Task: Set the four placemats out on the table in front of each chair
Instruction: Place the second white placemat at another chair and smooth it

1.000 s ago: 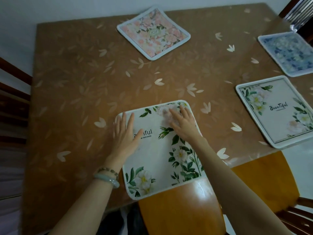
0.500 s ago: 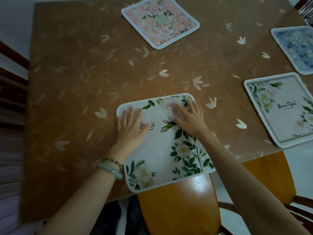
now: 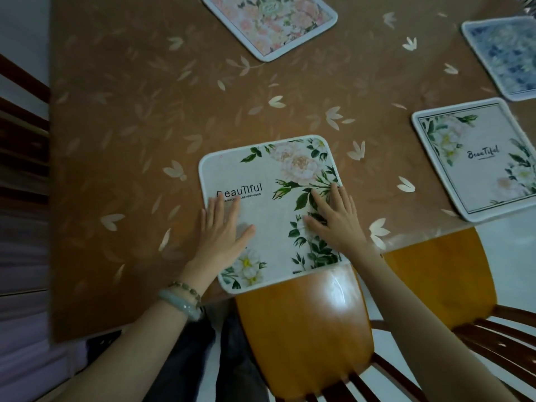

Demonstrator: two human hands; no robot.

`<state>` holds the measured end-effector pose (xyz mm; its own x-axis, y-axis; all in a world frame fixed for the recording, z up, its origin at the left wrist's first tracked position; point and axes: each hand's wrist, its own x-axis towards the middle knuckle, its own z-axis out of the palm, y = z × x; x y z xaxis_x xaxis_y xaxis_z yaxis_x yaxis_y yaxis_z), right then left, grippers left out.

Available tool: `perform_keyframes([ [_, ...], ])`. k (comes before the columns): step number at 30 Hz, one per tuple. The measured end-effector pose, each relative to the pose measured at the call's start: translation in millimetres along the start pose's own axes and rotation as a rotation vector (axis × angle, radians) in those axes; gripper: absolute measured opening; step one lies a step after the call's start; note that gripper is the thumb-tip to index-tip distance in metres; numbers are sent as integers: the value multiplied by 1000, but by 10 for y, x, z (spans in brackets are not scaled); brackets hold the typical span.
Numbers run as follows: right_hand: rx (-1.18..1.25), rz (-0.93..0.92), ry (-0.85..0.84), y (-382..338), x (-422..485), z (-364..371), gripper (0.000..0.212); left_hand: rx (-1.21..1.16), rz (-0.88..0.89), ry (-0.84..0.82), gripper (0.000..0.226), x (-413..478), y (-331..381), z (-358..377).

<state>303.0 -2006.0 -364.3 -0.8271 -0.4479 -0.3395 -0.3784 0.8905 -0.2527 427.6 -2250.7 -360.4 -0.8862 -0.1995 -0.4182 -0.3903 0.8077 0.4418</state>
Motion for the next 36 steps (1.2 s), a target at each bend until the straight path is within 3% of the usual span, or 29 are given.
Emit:
perform_keyframes([
  [4,28,15,1,-165,-454,199,70,-19,4,3,75,-356,121,257],
  [11,-105,40,-47,-346,-641,442,86,259,40,34,76,-576,251,645],
  [16,54,39,-25,-357,-618,305,75,184,76,61,75,-518,235,521],
  [20,647,226,261,-571,-480,-44,42,-78,139,208,68,-283,99,-19],
  [24,950,270,398,-1048,-230,-510,24,-423,86,409,51,-66,-136,-797],
  [26,1033,242,478,-1330,-112,-708,25,-566,138,435,46,2,-274,-1205],
  [29,1116,189,600,-1830,13,-999,29,-681,214,512,55,69,-490,-1797],
  [36,1139,81,942,-2838,42,-1535,32,-700,532,561,66,-41,-928,-2896],
])
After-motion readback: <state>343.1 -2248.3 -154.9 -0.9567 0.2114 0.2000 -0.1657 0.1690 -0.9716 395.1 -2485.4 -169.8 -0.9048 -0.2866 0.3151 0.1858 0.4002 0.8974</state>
